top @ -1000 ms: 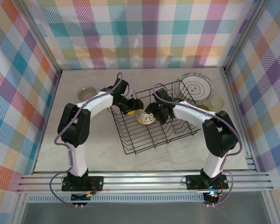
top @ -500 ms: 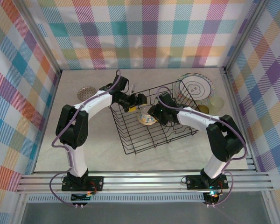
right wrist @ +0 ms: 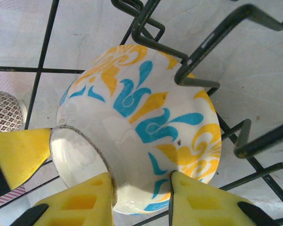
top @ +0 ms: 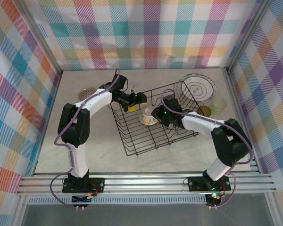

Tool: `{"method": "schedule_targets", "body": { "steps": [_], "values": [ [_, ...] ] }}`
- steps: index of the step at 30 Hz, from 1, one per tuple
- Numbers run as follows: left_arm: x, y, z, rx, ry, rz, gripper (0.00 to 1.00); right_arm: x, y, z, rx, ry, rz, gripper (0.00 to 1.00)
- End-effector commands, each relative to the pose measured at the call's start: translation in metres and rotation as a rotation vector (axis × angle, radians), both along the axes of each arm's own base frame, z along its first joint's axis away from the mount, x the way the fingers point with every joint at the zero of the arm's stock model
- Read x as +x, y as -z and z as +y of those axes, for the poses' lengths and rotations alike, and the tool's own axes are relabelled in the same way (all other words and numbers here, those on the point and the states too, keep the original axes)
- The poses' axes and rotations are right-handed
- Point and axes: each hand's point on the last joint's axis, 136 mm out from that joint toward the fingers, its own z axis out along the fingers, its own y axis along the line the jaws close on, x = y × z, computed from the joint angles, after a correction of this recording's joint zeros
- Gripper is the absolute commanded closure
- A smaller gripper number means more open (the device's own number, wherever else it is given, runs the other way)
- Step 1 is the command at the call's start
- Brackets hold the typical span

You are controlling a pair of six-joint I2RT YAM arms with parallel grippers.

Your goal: Unload the mixed dishes from the dish rack

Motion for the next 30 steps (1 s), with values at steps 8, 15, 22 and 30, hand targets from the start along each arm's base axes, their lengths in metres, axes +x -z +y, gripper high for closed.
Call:
{"method": "schedule_targets", "body": {
  "steps": [8, 15, 22, 30],
  "values": [
    [-0.002, 0.012, 0.002, -0.007, 0.005, 0.048, 0.08, -0.025, 0.055, -0.028, -0.066, 0.024, 0.151, 0.81],
    [0.002, 0.021, -0.009, -0.059, 0.027, 0.057, 0.07, -0.028, 0.06, -0.03, -0.051, 0.029, 0.155, 0.84],
    [0.002, 0.034, -0.009, -0.058, 0.026, 0.066, 0.07, -0.028, 0.063, -0.032, -0.032, 0.034, 0.16, 0.85],
    [-0.001, 0.032, -0.019, -0.107, 0.052, 0.069, 0.05, -0.028, 0.064, -0.033, -0.023, 0.037, 0.164, 0.86]
  ]
}}
